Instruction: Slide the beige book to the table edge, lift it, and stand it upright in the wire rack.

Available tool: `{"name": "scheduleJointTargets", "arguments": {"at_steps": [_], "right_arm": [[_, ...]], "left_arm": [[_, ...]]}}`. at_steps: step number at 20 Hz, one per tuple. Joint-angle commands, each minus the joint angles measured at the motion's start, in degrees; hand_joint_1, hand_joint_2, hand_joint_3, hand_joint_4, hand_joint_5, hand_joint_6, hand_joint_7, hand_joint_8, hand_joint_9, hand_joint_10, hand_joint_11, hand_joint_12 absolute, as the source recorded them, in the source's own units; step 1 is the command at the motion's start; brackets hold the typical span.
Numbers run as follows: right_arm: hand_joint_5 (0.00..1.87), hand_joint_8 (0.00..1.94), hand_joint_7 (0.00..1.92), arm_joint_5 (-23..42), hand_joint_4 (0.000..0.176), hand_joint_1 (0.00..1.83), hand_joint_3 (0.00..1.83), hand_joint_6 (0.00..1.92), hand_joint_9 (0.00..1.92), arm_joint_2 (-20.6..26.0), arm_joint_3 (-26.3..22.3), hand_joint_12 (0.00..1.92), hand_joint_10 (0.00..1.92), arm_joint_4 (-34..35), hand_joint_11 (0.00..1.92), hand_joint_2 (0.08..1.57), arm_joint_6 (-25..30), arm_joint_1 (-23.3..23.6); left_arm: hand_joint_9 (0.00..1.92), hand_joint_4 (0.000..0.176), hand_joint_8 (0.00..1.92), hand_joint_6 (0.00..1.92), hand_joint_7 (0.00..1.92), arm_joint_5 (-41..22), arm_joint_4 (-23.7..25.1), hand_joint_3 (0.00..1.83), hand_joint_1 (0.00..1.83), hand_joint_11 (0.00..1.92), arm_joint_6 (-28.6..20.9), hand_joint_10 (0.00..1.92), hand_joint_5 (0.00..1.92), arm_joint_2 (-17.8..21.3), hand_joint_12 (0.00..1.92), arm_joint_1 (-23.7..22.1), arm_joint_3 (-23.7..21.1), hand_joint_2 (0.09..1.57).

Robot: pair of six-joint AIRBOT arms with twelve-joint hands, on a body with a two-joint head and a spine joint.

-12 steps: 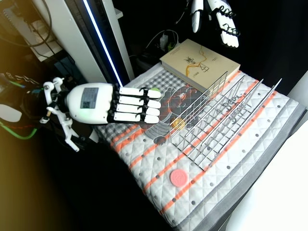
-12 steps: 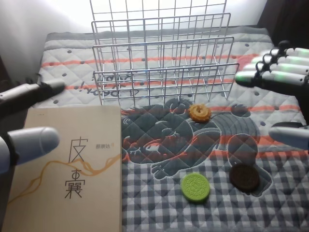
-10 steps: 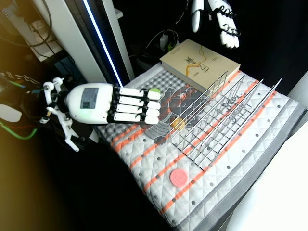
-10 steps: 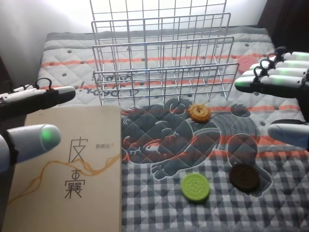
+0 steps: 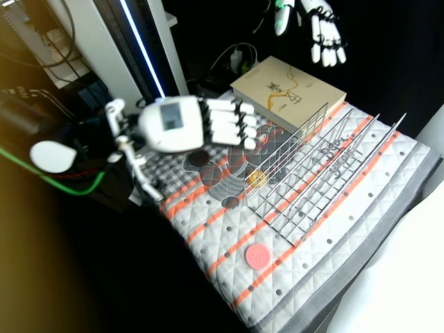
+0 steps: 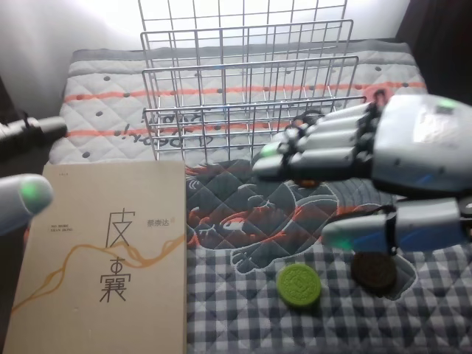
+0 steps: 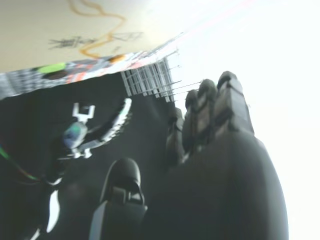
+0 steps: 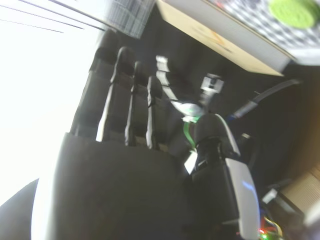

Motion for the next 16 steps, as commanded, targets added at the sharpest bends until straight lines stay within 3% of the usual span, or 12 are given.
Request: {"name": "scheduleJointTargets", "arguments": {"at_steps": [1,3,5,6,9,11,13,16], "right_arm": [[0.26,0.01,0.3,3.01,0.0,0.0,0.01,0.0,0.27,-1.04,0.35,0.03,0.0,-0.24,0.4,1.42,1.85,1.7],[0.3,0.01,0.33,0.15,0.0,0.02,0.0,0.01,0.3,-3.04,0.8,0.03,0.0,-5.48,0.41,1.44,4.3,3.02],[0.3,0.0,0.33,-1.47,0.0,0.0,0.0,0.0,0.3,-5.64,2.01,0.05,0.0,-9.78,0.44,1.44,7.32,3.77],[0.29,0.0,0.31,-1.77,0.0,0.0,0.0,0.0,0.29,-6.46,2.56,0.03,0.0,-11.25,0.4,1.44,8.78,4.16],[0.28,0.01,0.32,-3.24,0.0,0.0,0.0,0.0,0.3,-7.99,3.11,0.02,0.01,-15.99,0.37,1.43,11.2,5.89],[0.31,0.01,0.35,-4.0,0.0,0.0,0.0,0.01,0.33,-9.5,3.78,0.08,0.01,-19.77,0.51,1.44,13.48,7.01],[0.32,0.01,0.36,-5.01,0.0,0.0,0.0,0.02,0.34,-11.9,5.32,0.1,0.01,-26.71,0.54,1.44,18.76,8.19],[0.34,0.0,0.38,-6.13,0.0,0.0,0.0,0.0,0.4,-13.86,6.26,0.13,0.02,-32.01,0.59,1.45,22.09,8.49]], "left_arm": [[0.11,0.17,0.0,0.0,0.13,-8.02,0.26,0.01,0.0,0.0,-0.29,0.01,0.19,0.26,0.0,-0.08,-0.03,1.23],[0.1,0.176,0.0,0.0,0.13,-8.06,0.05,0.01,0.0,0.0,-0.3,0.01,0.19,0.11,0.0,0.17,-0.14,1.23],[0.08,0.169,0.0,0.01,0.14,-8.16,-0.27,0.0,0.0,0.0,-0.31,0.0,0.22,-0.11,0.0,0.6,-0.24,1.23],[0.09,0.157,0.01,0.01,0.14,-8.15,-0.42,0.0,0.0,0.0,-0.31,0.0,0.22,-0.18,0.0,0.67,-0.22,1.23],[0.08,0.165,0.0,0.0,0.13,-8.14,-0.74,0.0,0.0,0.0,-0.37,0.0,0.21,-0.37,0.0,0.95,-0.11,1.22],[0.08,0.158,0.0,0.0,0.14,-8.11,-0.75,0.0,0.0,0.0,-0.6,0.0,0.2,-0.48,0.0,0.96,0.0,1.23],[0.07,0.168,0.0,0.0,0.14,-7.87,-0.91,0.0,0.0,0.0,-1.11,0.0,0.17,-0.81,0.0,0.97,0.26,1.22],[0.08,0.171,0.0,0.0,0.14,-7.63,-0.91,0.0,0.0,0.0,-1.68,0.01,0.15,-0.99,0.0,0.97,0.49,1.23]]}}
